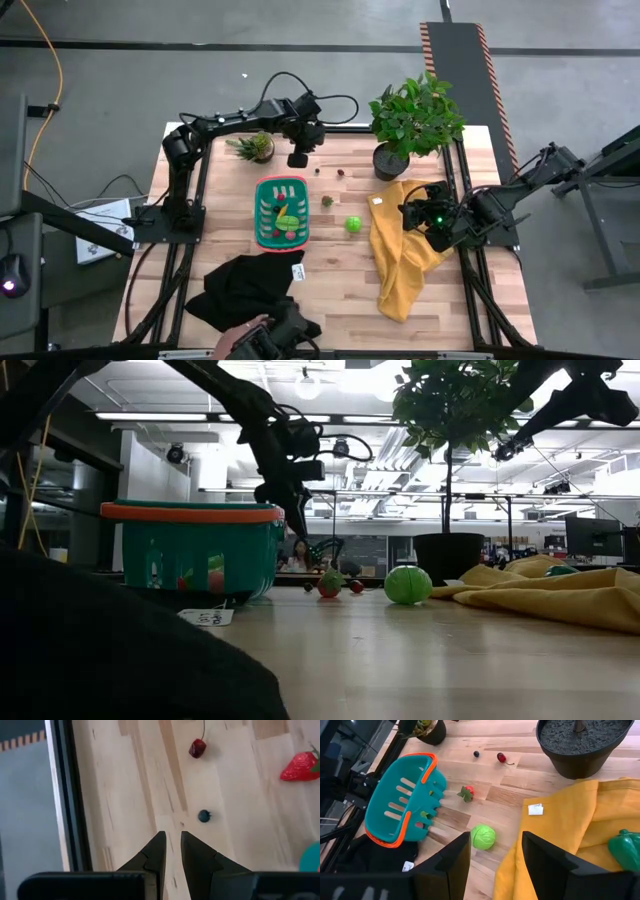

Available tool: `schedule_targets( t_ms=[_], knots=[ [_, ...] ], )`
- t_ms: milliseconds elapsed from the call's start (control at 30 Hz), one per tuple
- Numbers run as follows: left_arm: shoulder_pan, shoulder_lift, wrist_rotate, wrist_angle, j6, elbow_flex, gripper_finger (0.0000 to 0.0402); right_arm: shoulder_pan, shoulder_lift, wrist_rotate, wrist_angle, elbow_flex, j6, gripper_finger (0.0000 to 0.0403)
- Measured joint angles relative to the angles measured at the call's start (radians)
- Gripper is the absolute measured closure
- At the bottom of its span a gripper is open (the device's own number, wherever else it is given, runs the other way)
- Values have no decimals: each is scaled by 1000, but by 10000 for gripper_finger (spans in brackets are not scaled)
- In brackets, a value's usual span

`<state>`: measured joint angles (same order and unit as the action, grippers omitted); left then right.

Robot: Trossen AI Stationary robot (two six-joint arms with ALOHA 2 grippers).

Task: Pick and placing Produce into tupperware
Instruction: Put the blueberry in the green basket

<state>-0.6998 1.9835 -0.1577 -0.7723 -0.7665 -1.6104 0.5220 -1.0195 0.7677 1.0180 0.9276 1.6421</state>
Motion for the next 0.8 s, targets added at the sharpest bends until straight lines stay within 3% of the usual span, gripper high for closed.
schedule_targets(
  t_ms=[100,533,800],
  knots=[
    [1,12,16,7,102,0,353,0,0,0,-12,0,0,234],
    [1,13,43,-33,850,0,353,0,0,5,-22,0,0,234],
    [2,13,52,-78,1075,0,353,0,0,5,-21,0,-1,234]
  ],
)
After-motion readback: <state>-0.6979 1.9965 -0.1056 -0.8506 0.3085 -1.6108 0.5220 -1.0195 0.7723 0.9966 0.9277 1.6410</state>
